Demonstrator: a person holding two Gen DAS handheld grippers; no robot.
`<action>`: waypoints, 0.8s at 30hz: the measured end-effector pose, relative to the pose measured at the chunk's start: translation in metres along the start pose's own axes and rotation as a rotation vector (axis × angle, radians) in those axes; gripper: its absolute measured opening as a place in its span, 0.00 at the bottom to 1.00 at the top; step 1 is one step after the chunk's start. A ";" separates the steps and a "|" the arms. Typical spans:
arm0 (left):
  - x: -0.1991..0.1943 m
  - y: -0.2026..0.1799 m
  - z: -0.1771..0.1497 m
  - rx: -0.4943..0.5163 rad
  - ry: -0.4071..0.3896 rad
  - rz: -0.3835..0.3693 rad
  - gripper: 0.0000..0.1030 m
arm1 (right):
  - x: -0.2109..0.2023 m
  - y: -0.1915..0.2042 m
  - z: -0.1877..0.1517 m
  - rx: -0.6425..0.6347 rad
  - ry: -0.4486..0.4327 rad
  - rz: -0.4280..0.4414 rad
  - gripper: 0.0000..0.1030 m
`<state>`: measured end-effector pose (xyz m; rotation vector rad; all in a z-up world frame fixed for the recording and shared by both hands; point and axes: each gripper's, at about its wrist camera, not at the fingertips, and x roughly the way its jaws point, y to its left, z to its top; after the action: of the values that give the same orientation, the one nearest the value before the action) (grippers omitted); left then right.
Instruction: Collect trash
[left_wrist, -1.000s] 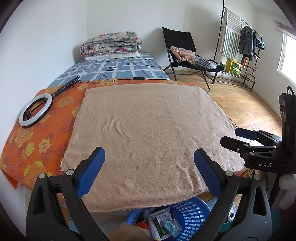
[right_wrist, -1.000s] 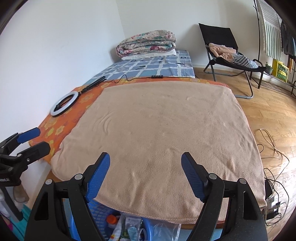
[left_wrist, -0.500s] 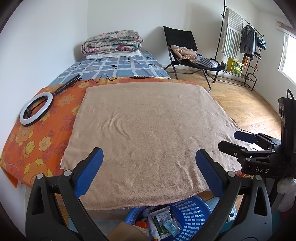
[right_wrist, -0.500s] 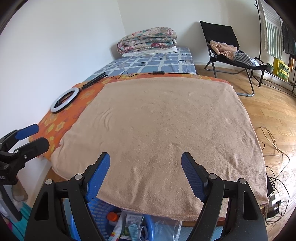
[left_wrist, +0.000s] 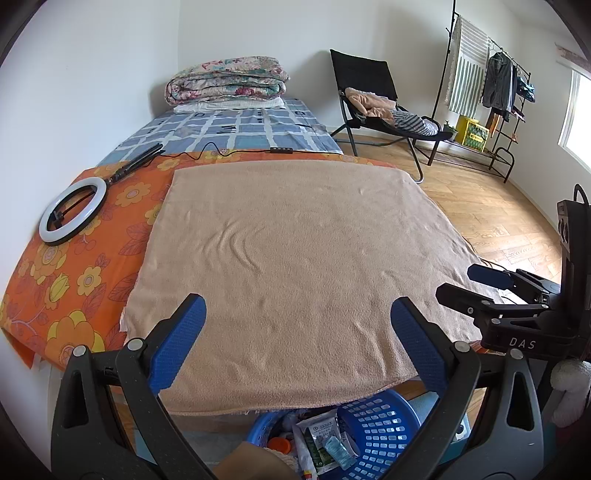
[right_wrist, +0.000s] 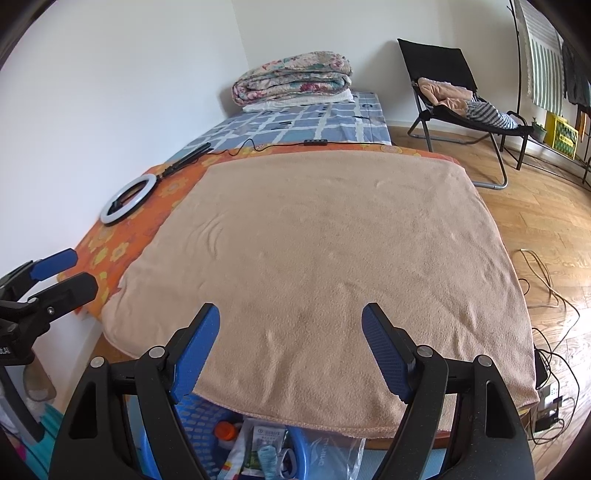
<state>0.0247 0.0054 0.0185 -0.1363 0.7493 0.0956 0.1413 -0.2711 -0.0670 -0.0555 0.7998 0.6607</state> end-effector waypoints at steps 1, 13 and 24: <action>0.000 0.000 0.000 0.000 0.000 0.000 0.99 | 0.000 0.000 0.000 0.000 0.001 0.000 0.77; 0.001 0.001 0.001 0.001 0.002 0.000 0.99 | 0.003 -0.001 -0.001 0.002 0.009 0.000 0.77; 0.001 0.001 0.002 0.000 0.004 -0.001 0.99 | 0.002 -0.005 -0.004 0.007 0.010 0.000 0.77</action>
<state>0.0269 0.0067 0.0194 -0.1369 0.7530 0.0948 0.1424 -0.2746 -0.0723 -0.0529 0.8120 0.6577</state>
